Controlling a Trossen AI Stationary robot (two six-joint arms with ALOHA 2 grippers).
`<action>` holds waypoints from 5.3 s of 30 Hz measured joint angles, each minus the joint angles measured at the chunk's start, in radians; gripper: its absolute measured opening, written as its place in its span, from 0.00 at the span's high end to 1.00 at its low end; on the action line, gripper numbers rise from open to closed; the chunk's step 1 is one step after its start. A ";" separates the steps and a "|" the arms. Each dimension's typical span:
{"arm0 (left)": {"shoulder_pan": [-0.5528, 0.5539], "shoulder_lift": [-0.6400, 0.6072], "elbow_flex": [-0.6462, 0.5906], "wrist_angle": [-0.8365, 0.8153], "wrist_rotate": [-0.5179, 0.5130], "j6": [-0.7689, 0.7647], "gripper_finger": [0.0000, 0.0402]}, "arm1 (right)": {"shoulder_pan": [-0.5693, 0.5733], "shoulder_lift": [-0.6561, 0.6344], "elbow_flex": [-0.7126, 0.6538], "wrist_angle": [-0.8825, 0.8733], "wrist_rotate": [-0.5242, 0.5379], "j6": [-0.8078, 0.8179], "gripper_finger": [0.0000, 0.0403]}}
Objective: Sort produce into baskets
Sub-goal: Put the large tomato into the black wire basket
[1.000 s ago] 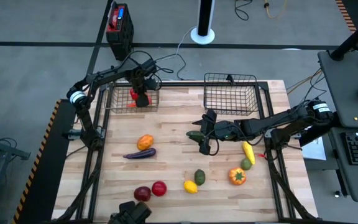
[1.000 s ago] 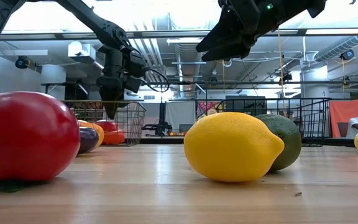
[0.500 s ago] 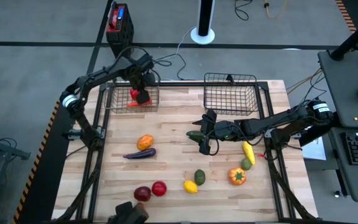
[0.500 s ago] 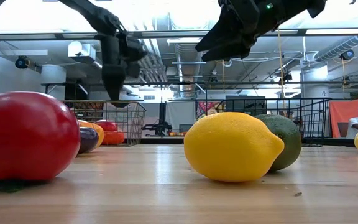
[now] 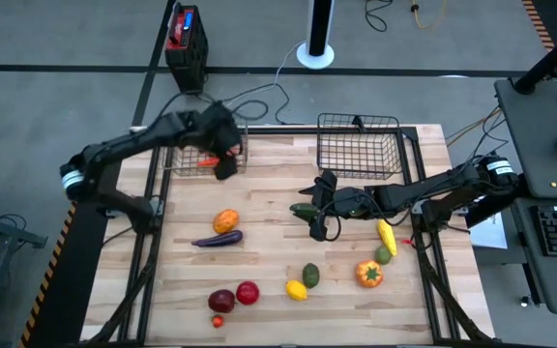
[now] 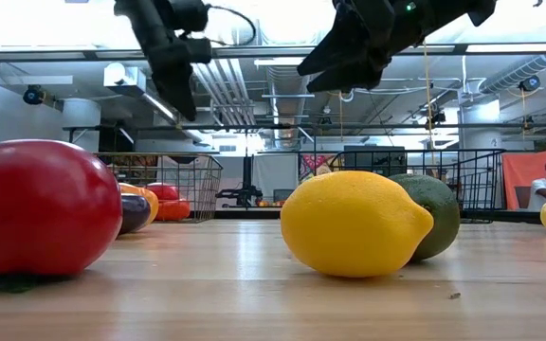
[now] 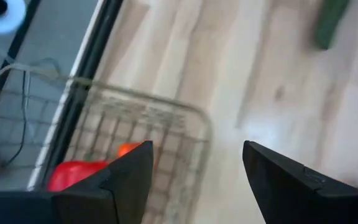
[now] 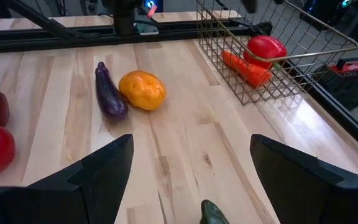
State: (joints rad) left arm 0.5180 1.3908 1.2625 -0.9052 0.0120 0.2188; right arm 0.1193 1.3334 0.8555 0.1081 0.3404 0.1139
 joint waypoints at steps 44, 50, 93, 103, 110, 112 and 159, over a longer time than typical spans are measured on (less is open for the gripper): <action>-0.514 -0.320 -0.489 0.768 -0.205 -0.306 0.43 | 0.384 0.062 0.285 -1.266 -0.470 1.003 0.15; -0.571 -0.218 -0.459 0.853 -0.206 -0.303 0.43 | 0.494 0.009 0.282 -1.297 -0.472 1.226 0.19; -0.836 0.381 -0.033 0.866 -0.154 -0.059 1.00 | 0.725 0.256 0.139 -1.108 -0.325 1.805 0.69; -0.836 0.454 -0.012 1.006 -0.091 -0.016 1.00 | 0.732 0.205 0.153 -1.141 -0.288 1.824 0.71; -0.836 0.563 0.067 1.063 -0.088 0.010 1.00 | 0.738 0.105 0.153 -1.177 -0.248 1.816 0.65; -0.836 0.598 0.095 1.079 -0.088 0.014 1.00 | 0.744 0.073 0.153 -1.180 -0.201 1.816 0.62; -0.808 0.769 0.201 1.212 -0.087 0.088 1.00 | 0.838 0.017 -0.093 -0.772 0.166 2.016 0.12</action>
State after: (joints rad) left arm -0.2899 2.1597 1.4637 0.3068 -0.0750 0.3072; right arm 0.9577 1.3502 0.7628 -0.6637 0.5060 2.1303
